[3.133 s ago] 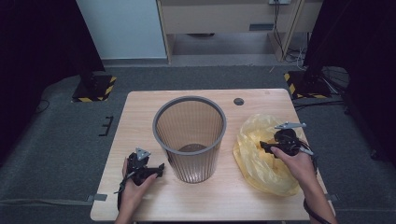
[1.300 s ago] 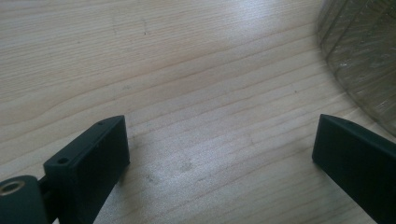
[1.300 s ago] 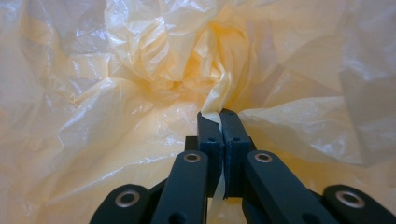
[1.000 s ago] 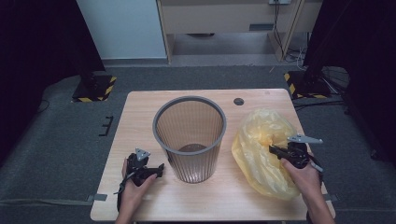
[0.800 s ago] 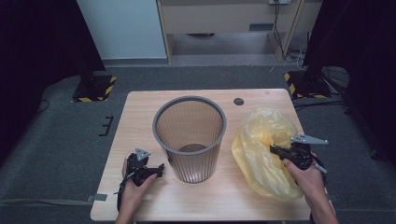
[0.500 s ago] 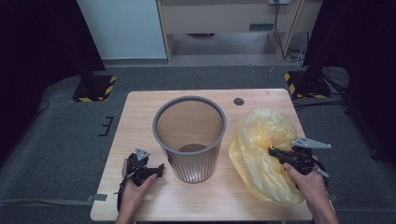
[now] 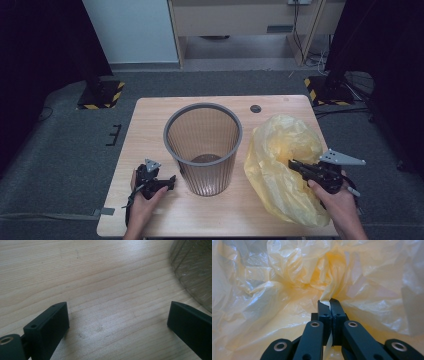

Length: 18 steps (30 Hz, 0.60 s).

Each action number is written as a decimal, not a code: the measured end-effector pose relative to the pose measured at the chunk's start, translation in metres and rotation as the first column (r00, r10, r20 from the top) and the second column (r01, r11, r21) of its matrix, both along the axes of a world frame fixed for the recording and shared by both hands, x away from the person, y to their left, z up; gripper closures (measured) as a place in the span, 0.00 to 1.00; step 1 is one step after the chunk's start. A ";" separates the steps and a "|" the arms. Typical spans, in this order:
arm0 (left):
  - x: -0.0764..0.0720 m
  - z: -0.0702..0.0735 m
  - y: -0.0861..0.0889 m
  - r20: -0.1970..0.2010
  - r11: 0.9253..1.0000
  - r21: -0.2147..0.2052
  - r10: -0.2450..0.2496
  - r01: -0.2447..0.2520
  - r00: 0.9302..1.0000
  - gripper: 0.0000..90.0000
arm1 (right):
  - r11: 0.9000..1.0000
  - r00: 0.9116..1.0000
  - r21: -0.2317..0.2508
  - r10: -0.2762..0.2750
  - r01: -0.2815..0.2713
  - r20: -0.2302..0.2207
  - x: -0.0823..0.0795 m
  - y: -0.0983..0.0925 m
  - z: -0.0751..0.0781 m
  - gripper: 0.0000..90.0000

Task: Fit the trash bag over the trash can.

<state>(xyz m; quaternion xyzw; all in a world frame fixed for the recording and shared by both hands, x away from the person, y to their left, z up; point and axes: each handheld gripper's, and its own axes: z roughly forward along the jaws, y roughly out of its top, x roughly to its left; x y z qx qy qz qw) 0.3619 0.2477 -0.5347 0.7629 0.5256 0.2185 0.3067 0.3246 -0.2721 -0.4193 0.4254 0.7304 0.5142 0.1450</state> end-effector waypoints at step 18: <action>0.000 0.000 0.000 0.000 1.000 0.000 -0.001 0.001 1.000 0.04 | 0.998 0.999 0.046 0.046 -0.048 0.029 -0.014 0.002 0.015 0.99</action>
